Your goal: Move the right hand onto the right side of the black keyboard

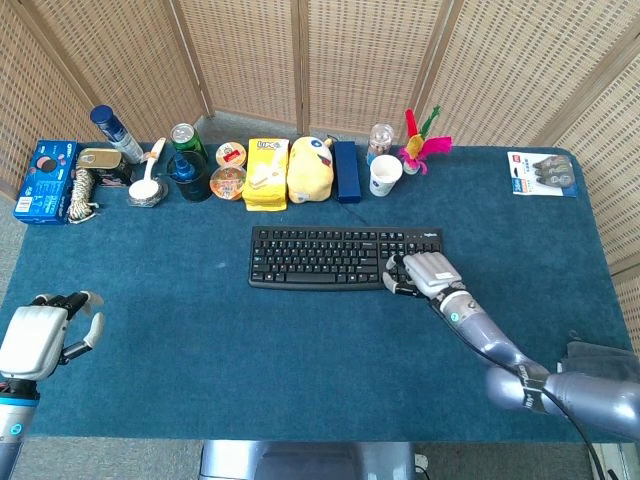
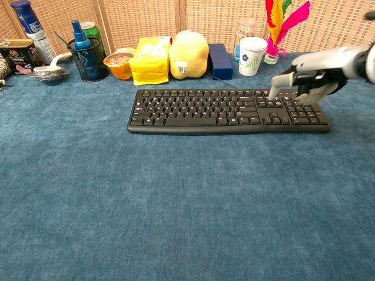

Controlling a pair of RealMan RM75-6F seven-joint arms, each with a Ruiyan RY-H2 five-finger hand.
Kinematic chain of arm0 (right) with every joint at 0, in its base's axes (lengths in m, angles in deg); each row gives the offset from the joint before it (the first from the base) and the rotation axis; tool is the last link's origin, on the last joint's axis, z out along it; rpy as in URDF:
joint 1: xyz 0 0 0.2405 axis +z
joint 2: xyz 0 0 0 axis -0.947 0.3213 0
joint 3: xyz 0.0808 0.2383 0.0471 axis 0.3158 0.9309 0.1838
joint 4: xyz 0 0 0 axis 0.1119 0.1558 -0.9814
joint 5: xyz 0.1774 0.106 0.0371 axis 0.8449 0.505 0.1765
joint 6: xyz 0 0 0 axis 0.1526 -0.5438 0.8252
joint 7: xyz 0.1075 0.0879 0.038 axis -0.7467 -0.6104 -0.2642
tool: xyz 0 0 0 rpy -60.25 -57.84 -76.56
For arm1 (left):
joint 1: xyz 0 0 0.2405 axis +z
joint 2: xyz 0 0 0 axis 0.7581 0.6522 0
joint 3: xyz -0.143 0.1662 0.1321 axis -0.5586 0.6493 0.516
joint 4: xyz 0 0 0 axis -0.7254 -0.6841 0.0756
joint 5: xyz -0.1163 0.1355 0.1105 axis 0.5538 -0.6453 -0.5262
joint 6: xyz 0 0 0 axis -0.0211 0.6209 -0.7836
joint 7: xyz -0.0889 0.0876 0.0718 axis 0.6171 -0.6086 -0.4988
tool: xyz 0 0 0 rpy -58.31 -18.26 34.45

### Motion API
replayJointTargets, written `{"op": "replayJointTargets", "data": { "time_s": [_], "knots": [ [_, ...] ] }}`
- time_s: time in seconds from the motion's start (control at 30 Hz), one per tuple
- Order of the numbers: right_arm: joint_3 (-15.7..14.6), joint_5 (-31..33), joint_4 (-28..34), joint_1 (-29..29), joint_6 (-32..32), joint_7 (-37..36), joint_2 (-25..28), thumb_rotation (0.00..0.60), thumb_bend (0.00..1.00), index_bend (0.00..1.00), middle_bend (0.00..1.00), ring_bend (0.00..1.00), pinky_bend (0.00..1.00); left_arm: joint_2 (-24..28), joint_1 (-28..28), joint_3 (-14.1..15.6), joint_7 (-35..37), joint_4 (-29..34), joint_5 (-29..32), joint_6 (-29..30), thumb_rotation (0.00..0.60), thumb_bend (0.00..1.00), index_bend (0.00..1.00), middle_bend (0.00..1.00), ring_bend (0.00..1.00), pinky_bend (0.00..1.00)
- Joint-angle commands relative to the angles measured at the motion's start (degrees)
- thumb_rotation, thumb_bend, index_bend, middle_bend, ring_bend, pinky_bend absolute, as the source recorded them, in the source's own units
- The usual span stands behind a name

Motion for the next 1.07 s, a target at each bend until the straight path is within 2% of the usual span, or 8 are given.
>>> {"op": "replayJointTargets", "data": {
  "time_s": [0.03, 0.3, 0.53, 0.87, 1.07],
  "knots": [
    [0.2, -3.3, 3.8, -3.7, 4.6, -2.1, 2.8, 0.0, 0.53, 0.24, 0.81, 0.95, 0.93, -0.1, 0.5, 0.4, 0.5, -0.2, -0.1, 0.5, 0.038, 0.43, 0.4, 0.51, 0.52, 0.41],
    [-0.8, -14.6, 7.7, -15.4, 19.0, -9.3, 4.8, 0.0, 0.51, 0.25, 0.65, 0.74, 0.72, -0.2, 2.8, 2.0, 2.3, -0.9, 0.1, 1.9, 0.034, 0.43, 0.4, 0.51, 0.52, 0.41],
    [-3.9, -25.3, 6.7, -25.7, 31.7, -12.6, 4.3, 0.0, 0.51, 0.29, 0.62, 0.68, 0.68, -0.9, 4.1, 3.3, 2.8, -1.4, -0.3, 2.2, 0.032, 0.43, 0.4, 0.51, 0.52, 0.41],
    [-4.8, -30.7, 5.2, -33.5, 39.3, -12.0, 3.1, 0.0, 0.5, 0.3, 0.59, 0.66, 0.66, -1.4, 4.3, 3.0, 2.6, -1.0, -0.7, 2.4, 0.037, 0.43, 0.4, 0.51, 0.52, 0.41],
    [-4.1, -31.9, 5.0, -35.7, 39.5, -11.2, 2.4, 0.0, 0.5, 0.3, 0.58, 0.66, 0.66, -2.1, 4.0, 2.9, 2.1, -1.1, -0.4, 1.6, 0.035, 0.43, 0.4, 0.51, 0.52, 0.41]
  ]
}}
